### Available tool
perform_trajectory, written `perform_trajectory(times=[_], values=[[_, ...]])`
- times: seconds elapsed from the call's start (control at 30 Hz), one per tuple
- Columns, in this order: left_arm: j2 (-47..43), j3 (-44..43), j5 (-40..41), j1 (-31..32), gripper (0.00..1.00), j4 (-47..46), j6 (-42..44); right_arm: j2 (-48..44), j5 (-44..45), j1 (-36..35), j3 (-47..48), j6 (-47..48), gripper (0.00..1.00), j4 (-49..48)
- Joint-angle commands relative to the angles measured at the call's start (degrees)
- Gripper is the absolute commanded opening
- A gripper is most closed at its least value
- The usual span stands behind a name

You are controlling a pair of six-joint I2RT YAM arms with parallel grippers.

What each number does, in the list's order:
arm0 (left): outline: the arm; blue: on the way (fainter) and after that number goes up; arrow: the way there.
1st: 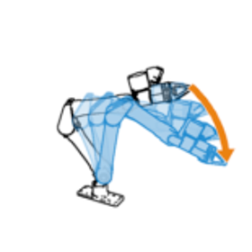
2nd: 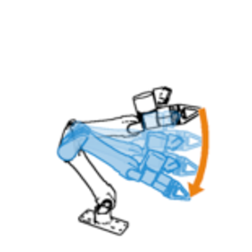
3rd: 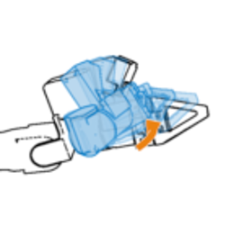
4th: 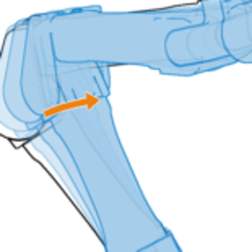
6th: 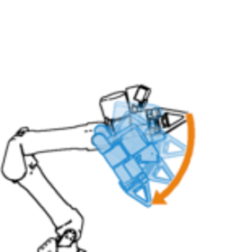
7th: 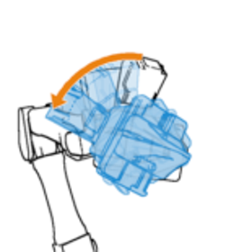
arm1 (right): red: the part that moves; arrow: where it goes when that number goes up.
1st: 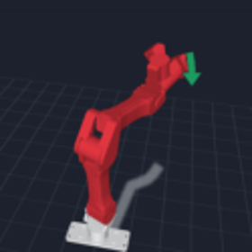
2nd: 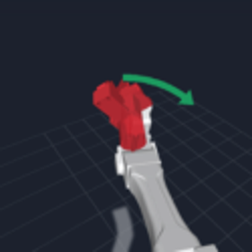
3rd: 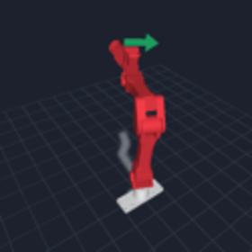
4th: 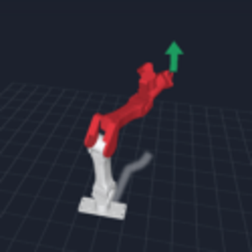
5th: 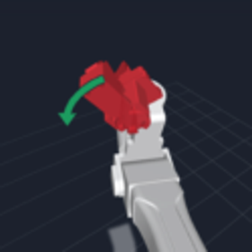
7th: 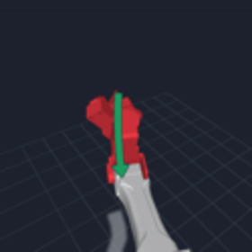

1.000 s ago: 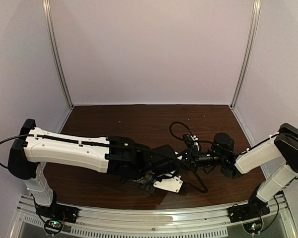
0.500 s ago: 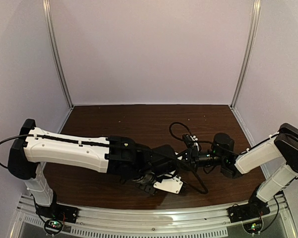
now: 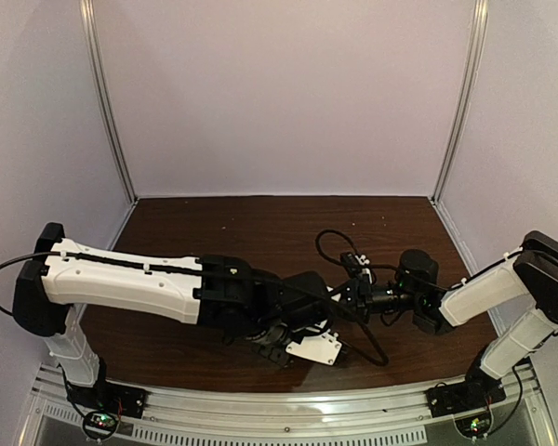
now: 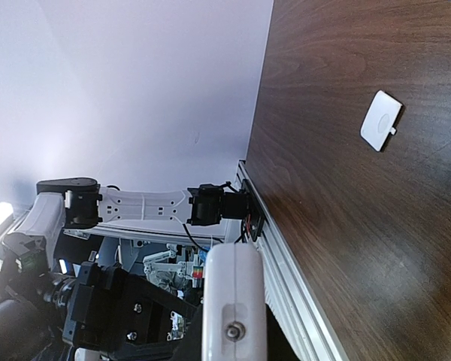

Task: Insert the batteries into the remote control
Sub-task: Place the battery in the battery compartment.

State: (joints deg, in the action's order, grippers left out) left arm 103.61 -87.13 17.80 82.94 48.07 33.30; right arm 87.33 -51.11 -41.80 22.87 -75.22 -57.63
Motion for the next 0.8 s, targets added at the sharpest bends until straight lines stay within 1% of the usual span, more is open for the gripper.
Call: perform_trajectory(times=[0.0,0.3,0.47,0.77], values=[[-1.7,1.2,-3.9,0.9,0.11,4.9,0.9,-1.1,1.5,0.2,0.6,0.3,0.00,-2.4],[-3.3,0.1,-0.1,0.9,0.09,5.8,0.3,-1.5,1.9,0.2,0.9,2.5,0.00,1.2],[-3.1,-1.6,-1.8,0.9,0.11,6.0,0.0,-1.7,1.9,0.1,1.3,2.6,0.00,1.3],[-1.5,-1.2,1.9,0.8,0.13,3.7,0.0,-1.5,2.1,-0.9,1.7,1.6,0.00,0.4]])
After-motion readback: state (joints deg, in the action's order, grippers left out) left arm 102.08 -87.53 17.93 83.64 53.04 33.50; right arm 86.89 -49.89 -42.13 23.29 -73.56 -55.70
